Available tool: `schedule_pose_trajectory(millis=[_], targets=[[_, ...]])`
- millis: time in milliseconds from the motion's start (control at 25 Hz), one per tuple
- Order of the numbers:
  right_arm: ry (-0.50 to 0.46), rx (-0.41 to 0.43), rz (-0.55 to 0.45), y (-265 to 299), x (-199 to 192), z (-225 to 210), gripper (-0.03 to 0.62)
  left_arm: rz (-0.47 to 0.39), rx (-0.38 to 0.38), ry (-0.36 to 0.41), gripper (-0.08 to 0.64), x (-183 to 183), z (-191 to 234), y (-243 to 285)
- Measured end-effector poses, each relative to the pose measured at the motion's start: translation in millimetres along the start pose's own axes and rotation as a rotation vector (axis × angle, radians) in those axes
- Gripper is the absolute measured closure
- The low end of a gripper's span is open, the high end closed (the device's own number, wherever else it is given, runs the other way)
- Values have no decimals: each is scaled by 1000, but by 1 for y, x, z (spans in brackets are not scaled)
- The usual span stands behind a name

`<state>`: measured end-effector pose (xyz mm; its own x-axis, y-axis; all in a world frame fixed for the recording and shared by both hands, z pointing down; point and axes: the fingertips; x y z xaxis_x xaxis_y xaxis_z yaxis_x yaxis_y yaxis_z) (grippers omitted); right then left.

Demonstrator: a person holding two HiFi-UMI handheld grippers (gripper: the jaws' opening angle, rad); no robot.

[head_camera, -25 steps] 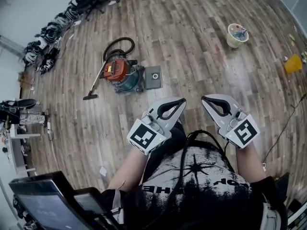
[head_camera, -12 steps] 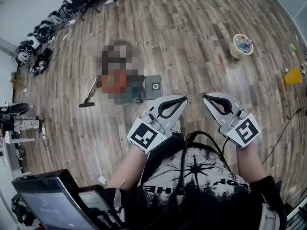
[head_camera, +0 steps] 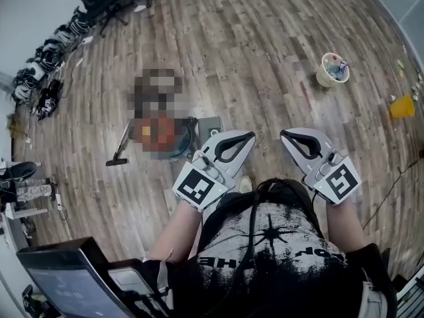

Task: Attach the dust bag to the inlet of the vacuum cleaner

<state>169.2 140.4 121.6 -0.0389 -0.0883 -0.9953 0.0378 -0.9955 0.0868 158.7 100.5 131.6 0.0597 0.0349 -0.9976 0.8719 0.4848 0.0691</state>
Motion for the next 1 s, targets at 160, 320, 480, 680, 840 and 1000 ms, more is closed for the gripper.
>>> schedule_pose_trajectory(millis=[160,320,480,680,840,1000], targets=[[4,0,4,8,-3,-25,584,19,4,-4,561,-8,20,15],[5,47,-1,23,-5,-54,584,31,47,-15,561,-10,41,32],[-10,161,-28,45,-8,-99,584,49,149,-23,561,-15,73,62],[-14,359,-50,74,-9,-154,584,65,341,-25,561,-14,128,107],[-11,496,-54,89,-7,-203,584,86,486,-54,561,-11,164,133],[-7,622,-59,105,-11,-234,584,84,615,-102,561,-13,178,153]])
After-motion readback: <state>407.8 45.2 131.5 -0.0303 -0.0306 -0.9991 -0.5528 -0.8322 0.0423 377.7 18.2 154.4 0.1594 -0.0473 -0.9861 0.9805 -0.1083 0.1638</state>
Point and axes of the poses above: the fingertips, and each gripper's own axes: y forward along the fingers, z to its left, x out of its top, and after that the axes turned 15 degrees about x, right-handed
